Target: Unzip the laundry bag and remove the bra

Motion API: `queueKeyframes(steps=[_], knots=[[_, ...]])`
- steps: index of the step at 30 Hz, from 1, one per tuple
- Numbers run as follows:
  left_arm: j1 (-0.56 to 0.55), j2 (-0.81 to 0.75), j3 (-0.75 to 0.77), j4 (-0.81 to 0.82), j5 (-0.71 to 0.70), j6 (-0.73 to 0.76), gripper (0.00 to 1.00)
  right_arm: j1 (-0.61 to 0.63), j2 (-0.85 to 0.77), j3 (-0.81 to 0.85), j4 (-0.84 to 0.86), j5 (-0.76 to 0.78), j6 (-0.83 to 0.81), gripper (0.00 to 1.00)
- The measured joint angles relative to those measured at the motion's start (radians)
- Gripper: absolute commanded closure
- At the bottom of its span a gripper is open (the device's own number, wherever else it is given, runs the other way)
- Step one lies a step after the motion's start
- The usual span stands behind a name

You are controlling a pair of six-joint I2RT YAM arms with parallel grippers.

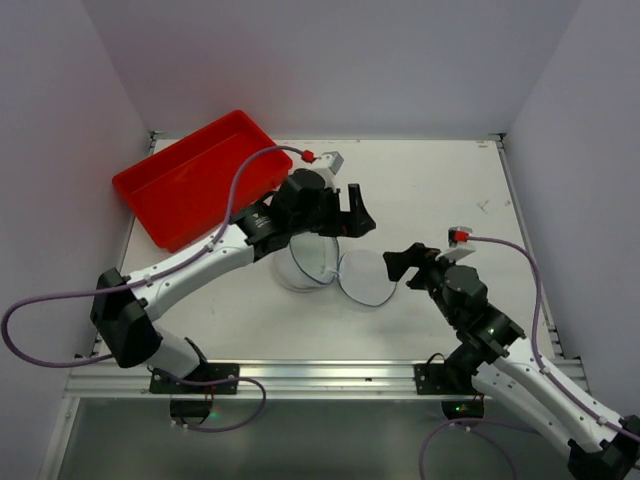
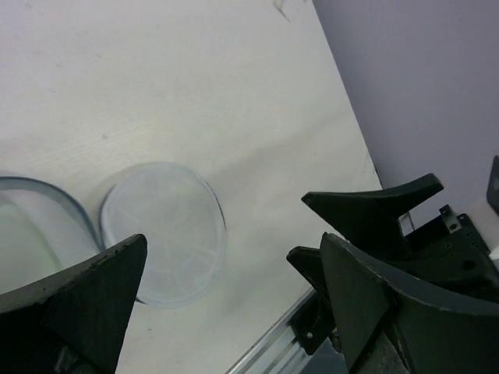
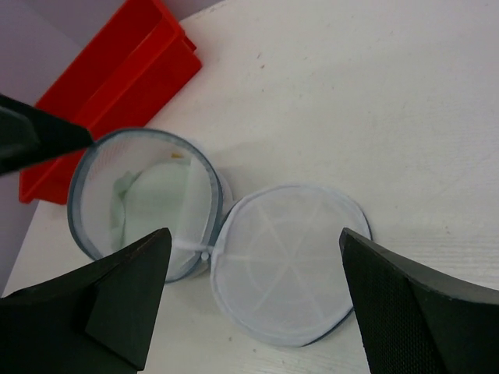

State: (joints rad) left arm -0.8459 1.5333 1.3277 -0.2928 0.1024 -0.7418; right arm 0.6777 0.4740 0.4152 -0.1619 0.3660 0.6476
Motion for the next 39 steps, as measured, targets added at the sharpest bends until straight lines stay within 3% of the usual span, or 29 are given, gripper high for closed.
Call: queueKeyframes(steps=[6,14,24,31,35,37,39], knots=[[0.039,-0.148,-0.011,-0.112,-0.183,0.038,0.05,-0.012,0.296,0.096,0.027,-0.179,-0.018,0.10],[0.095,-0.242,-0.203,-0.194,-0.293,0.039,0.06,-0.057,0.754,0.343,0.116,-0.406,0.008,0.08],[0.197,-0.285,-0.332,-0.241,-0.343,0.048,0.07,-0.119,1.077,0.437,0.200,-0.600,-0.001,0.14],[0.233,-0.282,-0.394,-0.224,-0.328,0.055,0.08,-0.150,1.176,0.438,0.214,-0.702,-0.010,0.36],[0.244,-0.269,-0.399,-0.205,-0.317,0.056,0.08,-0.150,1.195,0.439,0.233,-0.749,-0.019,0.60],[0.251,-0.267,-0.410,-0.194,-0.314,0.058,0.08,-0.150,1.196,0.439,0.247,-0.771,-0.021,0.64],[0.257,-0.266,-0.418,-0.191,-0.314,0.058,0.09,-0.151,1.196,0.439,0.269,-0.794,-0.023,0.59]])
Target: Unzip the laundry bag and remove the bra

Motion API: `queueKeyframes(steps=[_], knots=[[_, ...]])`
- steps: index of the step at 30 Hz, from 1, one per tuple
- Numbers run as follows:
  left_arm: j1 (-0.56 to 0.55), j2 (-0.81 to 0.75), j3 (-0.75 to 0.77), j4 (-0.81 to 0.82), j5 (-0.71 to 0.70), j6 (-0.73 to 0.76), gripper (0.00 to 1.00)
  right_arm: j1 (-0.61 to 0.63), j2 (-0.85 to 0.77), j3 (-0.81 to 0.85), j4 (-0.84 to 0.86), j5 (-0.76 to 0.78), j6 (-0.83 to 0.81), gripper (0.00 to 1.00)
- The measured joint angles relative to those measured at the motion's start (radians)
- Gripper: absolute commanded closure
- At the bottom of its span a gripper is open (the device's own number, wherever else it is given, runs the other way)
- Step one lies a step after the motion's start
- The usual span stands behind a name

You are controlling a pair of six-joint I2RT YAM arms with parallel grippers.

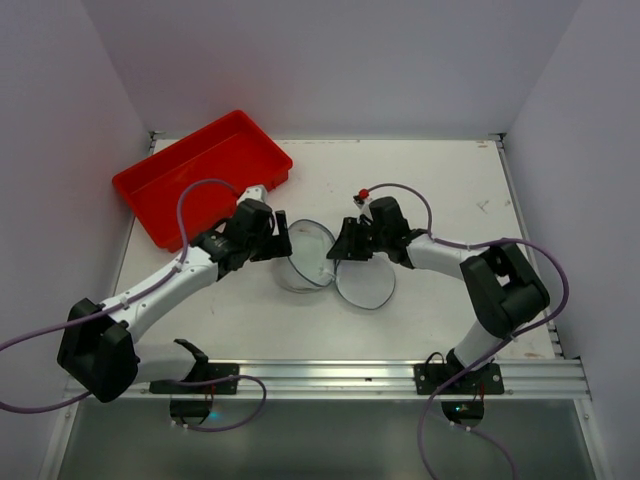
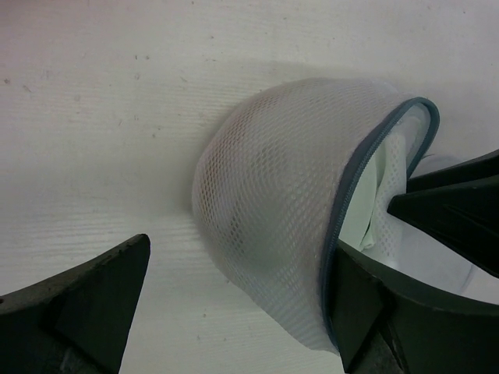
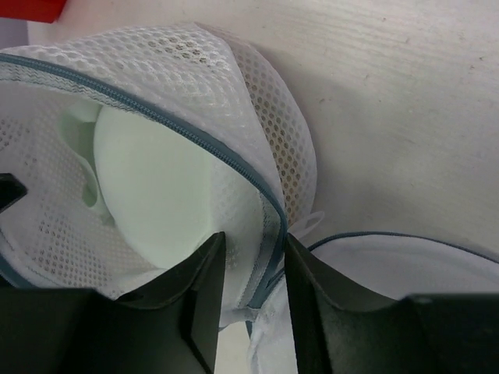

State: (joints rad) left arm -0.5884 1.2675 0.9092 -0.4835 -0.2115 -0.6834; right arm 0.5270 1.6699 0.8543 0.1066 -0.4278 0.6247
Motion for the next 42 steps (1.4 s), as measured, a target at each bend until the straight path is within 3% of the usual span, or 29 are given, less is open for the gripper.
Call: queueKeyframes(steps=[2,5,10,13,16,17,19,23,29,35,42], knots=[[0.007,0.000,-0.011,0.004,0.003,0.000,0.09,-0.002,0.000,0.000,0.021,-0.018,-0.003,0.50],[0.013,0.000,-0.024,0.007,0.011,0.000,0.10,-0.005,0.000,0.000,0.050,-0.033,-0.010,0.45],[0.017,0.000,-0.032,0.008,0.022,0.000,0.10,-0.006,0.006,0.001,0.073,-0.039,-0.024,0.47],[0.023,-0.002,-0.037,0.011,0.024,0.000,0.10,-0.011,0.029,0.007,0.078,-0.052,-0.029,0.57],[0.037,-0.004,-0.040,0.012,0.026,0.005,0.11,-0.012,0.040,0.008,0.081,-0.072,-0.038,0.77],[0.043,-0.004,-0.041,0.012,0.026,0.007,0.11,-0.012,0.040,0.007,0.082,-0.082,-0.041,0.92],[0.059,-0.006,-0.047,0.015,0.030,0.014,0.11,-0.012,0.038,0.007,0.087,-0.093,-0.048,1.00],[0.086,-0.012,-0.063,0.019,0.037,0.018,0.11,-0.012,-0.009,-0.006,0.065,-0.086,-0.056,1.00],[0.102,-0.046,-0.068,0.013,0.051,0.023,0.09,-0.011,-0.206,-0.010,-0.034,-0.039,-0.076,1.00],[0.095,-0.093,0.020,-0.033,0.063,0.018,0.08,0.010,-0.280,-0.005,-0.105,0.004,-0.080,1.00],[-0.089,-0.054,0.166,-0.010,0.078,-0.015,0.09,0.029,-0.272,-0.005,-0.147,0.037,-0.080,1.00]])
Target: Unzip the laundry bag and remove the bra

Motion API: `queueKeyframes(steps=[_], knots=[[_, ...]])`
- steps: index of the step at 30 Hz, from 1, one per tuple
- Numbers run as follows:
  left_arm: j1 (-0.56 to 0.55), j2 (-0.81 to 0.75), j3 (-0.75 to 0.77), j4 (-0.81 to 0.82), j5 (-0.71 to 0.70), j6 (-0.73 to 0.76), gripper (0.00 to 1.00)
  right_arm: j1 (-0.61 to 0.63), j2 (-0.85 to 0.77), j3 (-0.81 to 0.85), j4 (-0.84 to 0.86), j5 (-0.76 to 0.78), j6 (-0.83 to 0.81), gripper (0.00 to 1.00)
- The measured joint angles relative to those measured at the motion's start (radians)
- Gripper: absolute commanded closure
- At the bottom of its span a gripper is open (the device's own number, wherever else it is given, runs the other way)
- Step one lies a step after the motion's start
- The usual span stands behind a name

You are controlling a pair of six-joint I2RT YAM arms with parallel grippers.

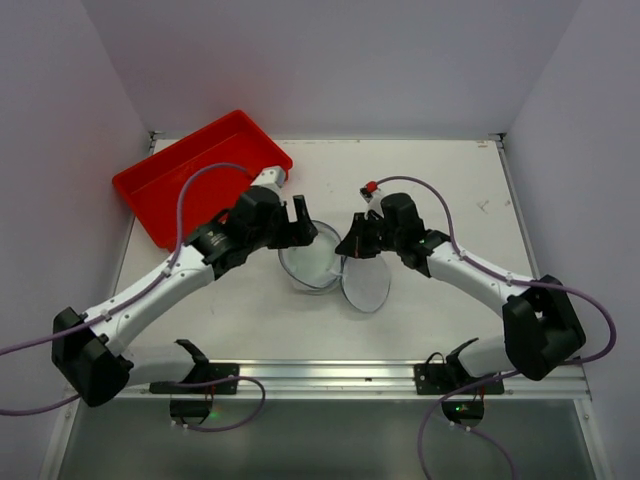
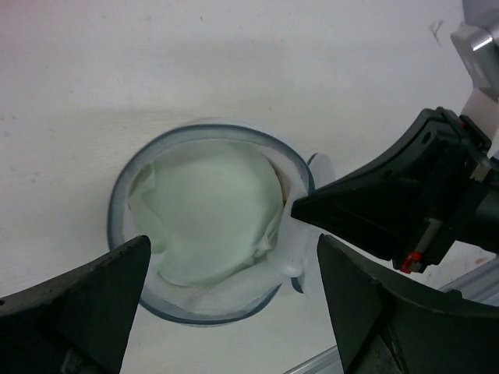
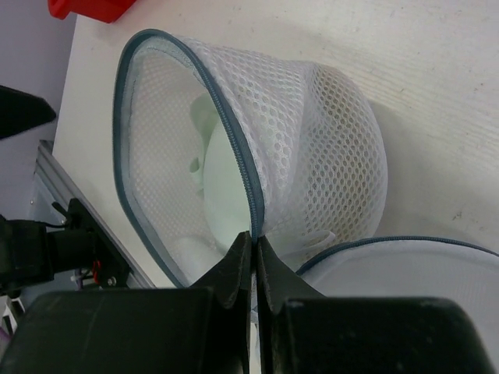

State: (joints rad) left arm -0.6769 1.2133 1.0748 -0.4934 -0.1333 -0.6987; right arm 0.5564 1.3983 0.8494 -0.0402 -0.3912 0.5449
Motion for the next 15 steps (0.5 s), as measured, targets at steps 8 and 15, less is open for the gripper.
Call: queueKeyframes(steps=[8,15], knots=[[-0.057,0.209,-0.002,0.042,0.016,-0.026,0.11,0.000,0.004,0.000,0.002,0.018,0.003,1.00],[-0.060,0.330,-0.002,0.104,0.022,-0.035,0.07,0.006,0.004,-0.001,0.003,0.026,0.004,1.00]])
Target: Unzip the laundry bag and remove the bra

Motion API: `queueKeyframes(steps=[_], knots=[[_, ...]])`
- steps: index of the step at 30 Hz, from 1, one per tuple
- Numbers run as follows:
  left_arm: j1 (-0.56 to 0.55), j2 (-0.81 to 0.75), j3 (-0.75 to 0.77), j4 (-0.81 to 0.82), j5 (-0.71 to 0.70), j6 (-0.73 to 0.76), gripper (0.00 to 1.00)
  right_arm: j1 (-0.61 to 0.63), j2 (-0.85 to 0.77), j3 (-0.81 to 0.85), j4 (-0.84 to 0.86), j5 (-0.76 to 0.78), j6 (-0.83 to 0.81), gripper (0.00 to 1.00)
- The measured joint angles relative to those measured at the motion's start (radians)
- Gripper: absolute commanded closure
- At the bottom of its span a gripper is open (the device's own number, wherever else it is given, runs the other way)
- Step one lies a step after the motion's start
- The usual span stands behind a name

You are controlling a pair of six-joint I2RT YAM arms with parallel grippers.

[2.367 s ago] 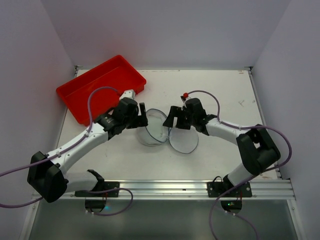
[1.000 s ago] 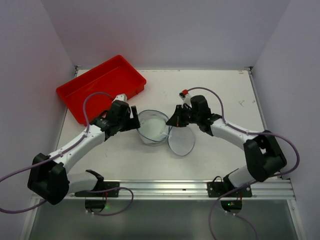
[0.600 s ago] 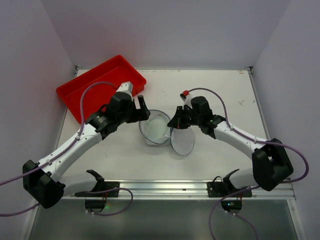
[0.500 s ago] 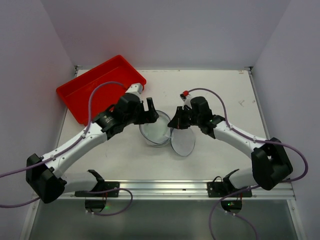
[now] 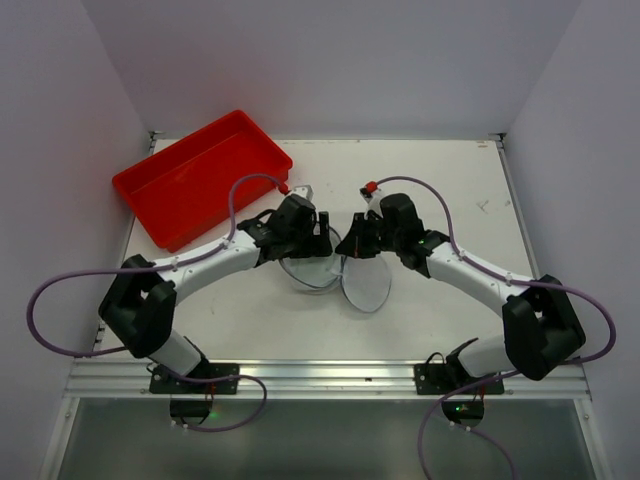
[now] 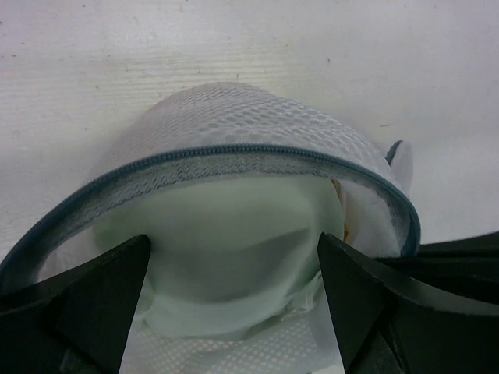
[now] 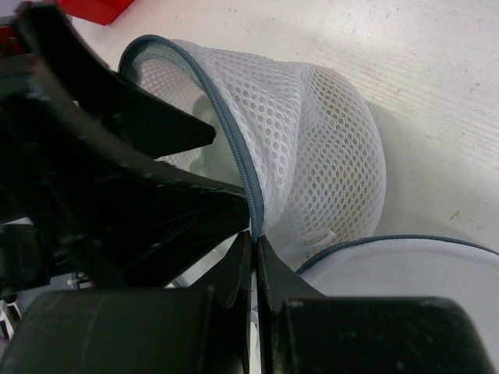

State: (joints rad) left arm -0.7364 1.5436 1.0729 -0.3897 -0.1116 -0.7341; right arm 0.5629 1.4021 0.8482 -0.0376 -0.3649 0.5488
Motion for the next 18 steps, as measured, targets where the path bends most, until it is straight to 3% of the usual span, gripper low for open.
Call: queueKeyframes(steps=[4,7,8,12,15,18], knots=[[-0.001,0.063,-0.011,0.045,0.005,-0.023,0.09,0.003,0.000,-0.005,0.006,0.000,0.000,1.00],[-0.002,0.095,-0.025,0.068,0.003,-0.042,0.20,0.006,0.000,-0.006,0.008,0.000,0.000,1.00],[-0.002,0.106,-0.026,0.077,0.002,-0.045,0.26,0.006,0.000,-0.006,0.008,0.000,0.000,1.00],[-0.002,0.132,-0.032,0.110,-0.001,-0.067,0.78,0.008,0.000,-0.011,0.012,0.000,0.000,1.00],[-0.002,0.134,-0.040,0.127,0.001,-0.070,0.98,0.008,0.000,-0.024,0.015,0.005,0.000,1.00],[-0.002,0.130,-0.042,0.136,0.007,-0.066,1.00,0.008,0.000,-0.028,0.015,0.018,0.000,1.00]])
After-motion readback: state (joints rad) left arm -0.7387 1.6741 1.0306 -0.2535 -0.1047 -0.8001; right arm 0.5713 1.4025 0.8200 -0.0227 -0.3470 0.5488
